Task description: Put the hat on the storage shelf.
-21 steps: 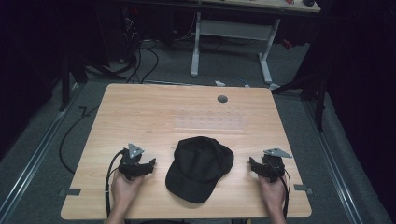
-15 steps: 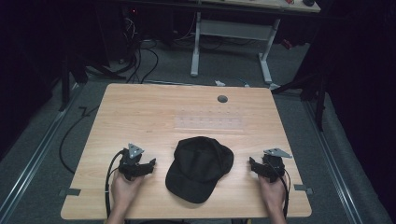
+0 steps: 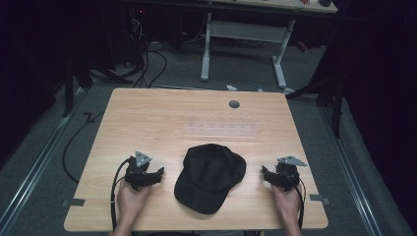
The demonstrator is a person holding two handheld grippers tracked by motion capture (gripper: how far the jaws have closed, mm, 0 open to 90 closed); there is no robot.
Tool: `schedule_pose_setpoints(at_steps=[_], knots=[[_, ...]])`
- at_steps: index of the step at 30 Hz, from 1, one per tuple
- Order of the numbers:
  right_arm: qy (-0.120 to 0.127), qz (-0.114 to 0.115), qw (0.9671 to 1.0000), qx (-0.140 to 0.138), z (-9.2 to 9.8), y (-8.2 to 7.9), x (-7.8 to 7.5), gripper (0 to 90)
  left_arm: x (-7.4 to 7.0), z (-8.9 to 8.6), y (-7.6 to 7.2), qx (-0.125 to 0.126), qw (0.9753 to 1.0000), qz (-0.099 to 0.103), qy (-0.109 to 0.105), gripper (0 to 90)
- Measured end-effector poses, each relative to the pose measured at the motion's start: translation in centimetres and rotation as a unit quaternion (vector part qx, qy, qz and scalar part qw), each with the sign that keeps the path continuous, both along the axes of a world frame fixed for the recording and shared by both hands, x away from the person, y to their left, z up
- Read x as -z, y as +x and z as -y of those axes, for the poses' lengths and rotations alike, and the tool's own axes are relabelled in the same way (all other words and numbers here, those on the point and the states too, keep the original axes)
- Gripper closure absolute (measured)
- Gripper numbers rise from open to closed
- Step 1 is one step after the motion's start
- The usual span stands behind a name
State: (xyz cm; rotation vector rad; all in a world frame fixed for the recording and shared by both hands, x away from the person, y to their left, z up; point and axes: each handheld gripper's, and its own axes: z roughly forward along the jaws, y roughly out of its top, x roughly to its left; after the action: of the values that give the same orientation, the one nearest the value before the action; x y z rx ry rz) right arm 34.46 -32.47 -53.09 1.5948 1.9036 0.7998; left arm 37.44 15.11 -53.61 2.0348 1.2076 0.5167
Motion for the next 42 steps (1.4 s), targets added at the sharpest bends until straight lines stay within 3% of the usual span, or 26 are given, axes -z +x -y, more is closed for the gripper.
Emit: schedule_pose_setpoints(at_steps=[12, 18, 25, 32, 37, 42], knots=[[0.000, -0.003, 1.0000, -0.006, 0.0, 0.0, 0.0, 29.2, 0.0, 0.0, 0.0, 0.000, 1.0000, 0.000, 0.000, 27.8], [0.001, -0.001, 1.0000, -0.002, -0.1, -0.1, -0.1, 36.0, 0.0, 0.0, 0.0, 0.000, 1.0000, 0.000, 0.000, 27.8], [0.017, 0.010, 0.9998, -0.009, -0.4, -0.7, -0.6, 37.7, 0.0, 0.0, 0.0, 0.000, 1.0000, 0.000, 0.000, 27.8], [0.037, 0.023, 0.9987, -0.029, -0.9, -1.6, -1.5, 39.0, 0.0, 0.0, 0.0, 0.000, 1.0000, 0.000, 0.000, 27.8], [0.070, 0.032, 0.9955, -0.055, -1.6, -2.6, -2.2, 38.6, 0.0, 0.0, 0.0, 0.000, 1.0000, 0.000, 0.000, 27.8], [0.085, 0.037, 0.9921, -0.084, -2.5, -3.1, -2.7, 37.3, 0.0, 0.0, 0.0, -0.001, 1.0000, 0.000, 0.000, 27.8]])
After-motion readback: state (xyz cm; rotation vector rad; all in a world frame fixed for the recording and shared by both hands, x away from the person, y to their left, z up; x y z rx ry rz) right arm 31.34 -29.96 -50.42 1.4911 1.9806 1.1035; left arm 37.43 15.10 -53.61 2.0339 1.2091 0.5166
